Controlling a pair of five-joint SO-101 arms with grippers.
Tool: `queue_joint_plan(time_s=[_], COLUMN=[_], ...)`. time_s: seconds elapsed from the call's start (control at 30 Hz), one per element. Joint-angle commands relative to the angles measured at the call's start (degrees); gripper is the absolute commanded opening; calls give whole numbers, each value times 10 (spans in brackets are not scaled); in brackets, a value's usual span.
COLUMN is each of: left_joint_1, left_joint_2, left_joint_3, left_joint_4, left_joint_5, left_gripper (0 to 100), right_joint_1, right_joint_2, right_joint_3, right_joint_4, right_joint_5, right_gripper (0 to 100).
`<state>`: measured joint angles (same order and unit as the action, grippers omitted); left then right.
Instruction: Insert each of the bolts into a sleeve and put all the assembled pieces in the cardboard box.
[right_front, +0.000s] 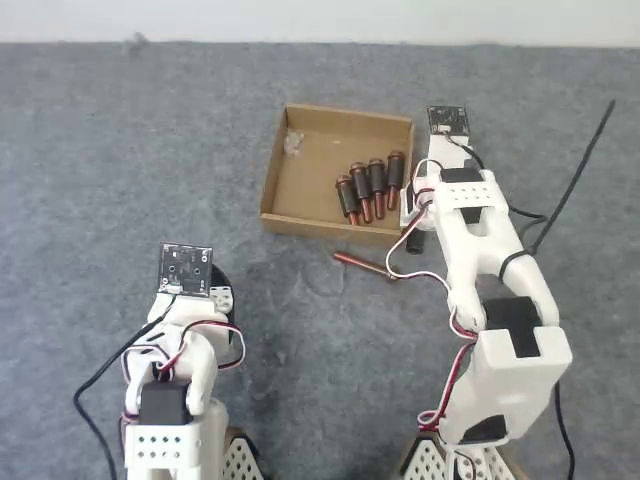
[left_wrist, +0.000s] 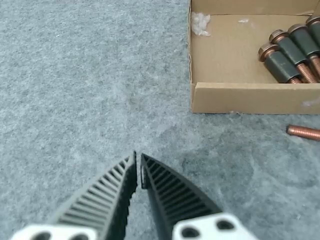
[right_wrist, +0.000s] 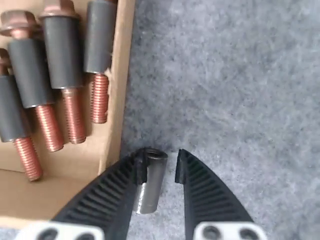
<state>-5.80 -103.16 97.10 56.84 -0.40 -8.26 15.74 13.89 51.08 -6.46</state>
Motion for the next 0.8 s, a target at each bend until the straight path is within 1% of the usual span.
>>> queue_joint_plan(time_s=[0.0,0.17,0.33,0.43,0.6,0.77], left_joint_1=[-1,-1,-1,-4,-4,-4], left_joint_2=[-7,-7,-7,-7,-7,-7], left_joint_3=[-5,-5,-5,-5,-5,-5], left_joint_4=[-3,-3,-4,-25,-26,-26], left_joint_5=[-5,-5,-5,-5,-5,-5], left_gripper=[12,12,12,12,13,13], right_joint_1=[-4,-7,-27,-35,-32,-36], right_joint_2=[-8,-49,-58,-58,-45,-28], right_joint_3=[1,2,18,29,65,59], right_joint_4=[0,33,33,21,-32,-22], right_joint_5=[-2,-2,-2,-2,-1,-3], right_gripper=[102,102,102,102,102,102])
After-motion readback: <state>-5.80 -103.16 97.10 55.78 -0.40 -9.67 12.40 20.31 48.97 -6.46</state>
